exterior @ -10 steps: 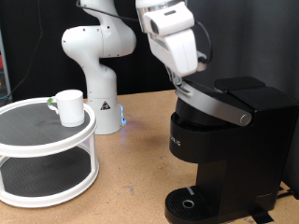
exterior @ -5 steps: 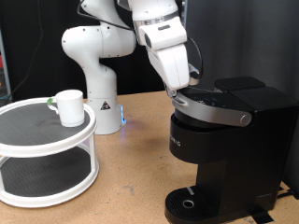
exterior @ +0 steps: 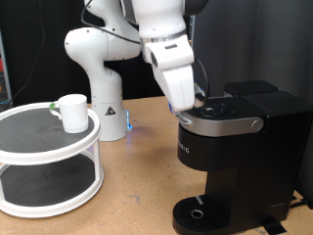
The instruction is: Make a cup of coffee with the keurig machine
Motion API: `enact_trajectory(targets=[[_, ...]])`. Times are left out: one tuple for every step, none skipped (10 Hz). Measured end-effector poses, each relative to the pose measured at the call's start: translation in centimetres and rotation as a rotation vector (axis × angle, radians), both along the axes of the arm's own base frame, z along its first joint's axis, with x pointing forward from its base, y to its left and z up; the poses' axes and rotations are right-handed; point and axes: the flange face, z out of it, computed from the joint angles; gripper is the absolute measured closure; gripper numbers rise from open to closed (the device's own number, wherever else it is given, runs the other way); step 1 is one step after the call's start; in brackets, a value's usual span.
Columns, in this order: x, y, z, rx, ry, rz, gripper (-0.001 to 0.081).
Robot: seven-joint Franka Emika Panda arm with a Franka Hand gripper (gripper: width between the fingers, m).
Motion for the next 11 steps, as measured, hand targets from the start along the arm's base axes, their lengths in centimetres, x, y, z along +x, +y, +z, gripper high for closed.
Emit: enact_trajectory(targets=[[0.12,-0.1,-0.57,-0.008,-0.007,0.0,0.0804],[0.09,-0.05,-0.56,-0.01,-0.008,0.001,0.0804],[0.08,-0.04,-0.56,-0.01,-0.009,0.001,0.0804],[0.08,-0.04,-0.56,-0.01,-0.009,0.001,0.0804],[0.07,-0.03,-0.56,-0.01,-0.009,0.001,0.0804],[0.04,-0.03,-0.56,-0.01,-0.011,0.002,0.0804],[0.0,-0.03,-0.56,-0.011,-0.014,0.003,0.0804],[-0.08,-0.05,-0.57,-0.006,-0.021,0.005,0.0804],[-0.21,-0.11,-0.59,0.002,-0.027,0.01,0.0804],[-0.35,-0.22,-0.6,0.017,-0.032,0.015,0.0804],[-0.55,-0.35,-0.59,0.034,-0.036,0.021,0.0804]])
